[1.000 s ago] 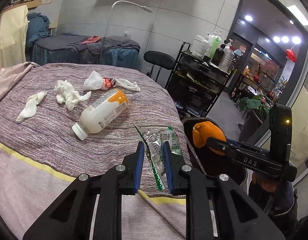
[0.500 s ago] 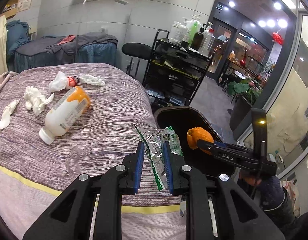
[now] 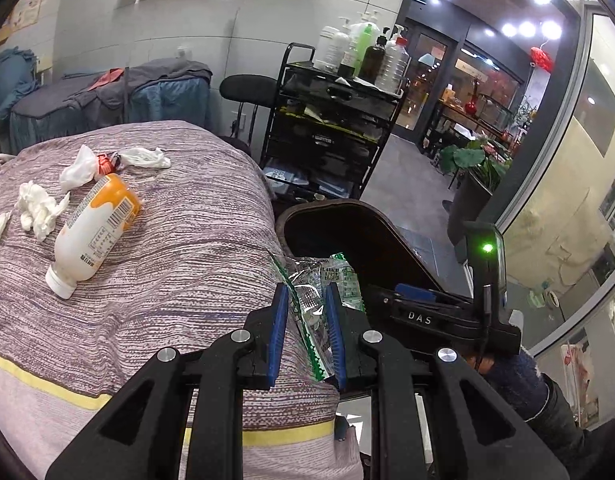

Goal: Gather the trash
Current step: 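Carry the peel and plastic wrapper over the bin and open both grippers to drop them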

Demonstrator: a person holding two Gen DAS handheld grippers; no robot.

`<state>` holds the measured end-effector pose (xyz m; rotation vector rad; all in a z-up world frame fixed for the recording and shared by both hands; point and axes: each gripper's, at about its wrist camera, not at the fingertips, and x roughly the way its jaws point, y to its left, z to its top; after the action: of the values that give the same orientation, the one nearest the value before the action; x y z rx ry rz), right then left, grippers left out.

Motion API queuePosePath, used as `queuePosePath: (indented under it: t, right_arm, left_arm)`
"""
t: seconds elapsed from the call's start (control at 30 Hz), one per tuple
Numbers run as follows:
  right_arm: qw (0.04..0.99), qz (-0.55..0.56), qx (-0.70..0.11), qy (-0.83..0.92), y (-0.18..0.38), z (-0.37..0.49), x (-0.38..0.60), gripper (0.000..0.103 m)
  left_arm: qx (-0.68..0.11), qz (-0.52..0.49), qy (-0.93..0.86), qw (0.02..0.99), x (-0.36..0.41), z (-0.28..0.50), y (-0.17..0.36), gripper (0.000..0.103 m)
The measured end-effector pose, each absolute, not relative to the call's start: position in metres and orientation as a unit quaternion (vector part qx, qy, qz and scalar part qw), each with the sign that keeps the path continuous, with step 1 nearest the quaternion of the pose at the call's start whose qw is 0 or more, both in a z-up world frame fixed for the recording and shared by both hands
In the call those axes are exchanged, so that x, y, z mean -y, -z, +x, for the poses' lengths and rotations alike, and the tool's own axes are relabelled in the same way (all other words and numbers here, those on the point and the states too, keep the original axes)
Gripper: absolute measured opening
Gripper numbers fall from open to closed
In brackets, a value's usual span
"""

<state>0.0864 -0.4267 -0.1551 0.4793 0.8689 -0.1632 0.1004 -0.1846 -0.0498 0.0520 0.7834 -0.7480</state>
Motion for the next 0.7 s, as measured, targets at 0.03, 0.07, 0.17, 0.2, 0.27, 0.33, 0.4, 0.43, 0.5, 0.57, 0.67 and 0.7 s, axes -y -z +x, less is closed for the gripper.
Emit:
queuePosePath:
  t: [0.03, 0.07, 0.17, 0.2, 0.27, 0.33, 0.4, 0.43, 0.5, 0.57, 0.67, 0.7]
  right_arm:
    - [0.877, 0.23, -0.414, 0.078, 0.154, 0.085, 0.428, 0.064]
    - [0.878, 0.23, -0.411, 0.08, 0.152, 0.084, 0.429, 0.066]
    - [0.884, 0.231, -0.397, 0.086, 0.144, 0.079, 0.433, 0.069]
    - [0.887, 0.232, -0.39, 0.089, 0.141, 0.076, 0.435, 0.07]
    - [0.891, 0.235, -0.377, 0.094, 0.135, 0.071, 0.438, 0.073]
    - [0.895, 0.24, -0.362, 0.101, 0.129, 0.066, 0.442, 0.074]
    - [0.899, 0.246, -0.345, 0.11, 0.122, 0.06, 0.447, 0.075]
    - [0.9, 0.247, -0.341, 0.113, 0.12, 0.058, 0.449, 0.076]
    - [0.903, 0.25, -0.326, 0.122, 0.114, 0.051, 0.453, 0.076]
    - [0.905, 0.25, -0.319, 0.128, 0.11, 0.047, 0.457, 0.077]
    - [0.906, 0.254, -0.311, 0.135, 0.107, 0.044, 0.464, 0.077]
    - [0.906, 0.254, -0.311, 0.137, 0.107, 0.043, 0.466, 0.077]
  left_arm:
    - [-0.373, 0.027, 0.357, 0.856, 0.186, 0.1, 0.05, 0.02]
    - [-0.374, 0.029, 0.359, 0.855, 0.188, 0.1, 0.051, 0.019]
    - [-0.374, 0.035, 0.363, 0.853, 0.195, 0.101, 0.05, 0.02]
    - [-0.374, 0.037, 0.365, 0.852, 0.198, 0.101, 0.05, 0.02]
    - [-0.375, 0.04, 0.369, 0.85, 0.204, 0.103, 0.05, 0.019]
    - [-0.375, 0.046, 0.372, 0.848, 0.211, 0.105, 0.05, 0.02]
    - [-0.377, 0.051, 0.377, 0.845, 0.218, 0.106, 0.051, 0.02]
    - [-0.378, 0.053, 0.379, 0.843, 0.221, 0.106, 0.051, 0.02]
    - [-0.383, 0.057, 0.385, 0.838, 0.23, 0.108, 0.054, 0.02]
    - [-0.389, 0.061, 0.389, 0.833, 0.237, 0.111, 0.057, 0.019]
    - [-0.396, 0.07, 0.393, 0.827, 0.248, 0.114, 0.061, 0.02]
    - [-0.397, 0.073, 0.394, 0.826, 0.251, 0.114, 0.062, 0.02]
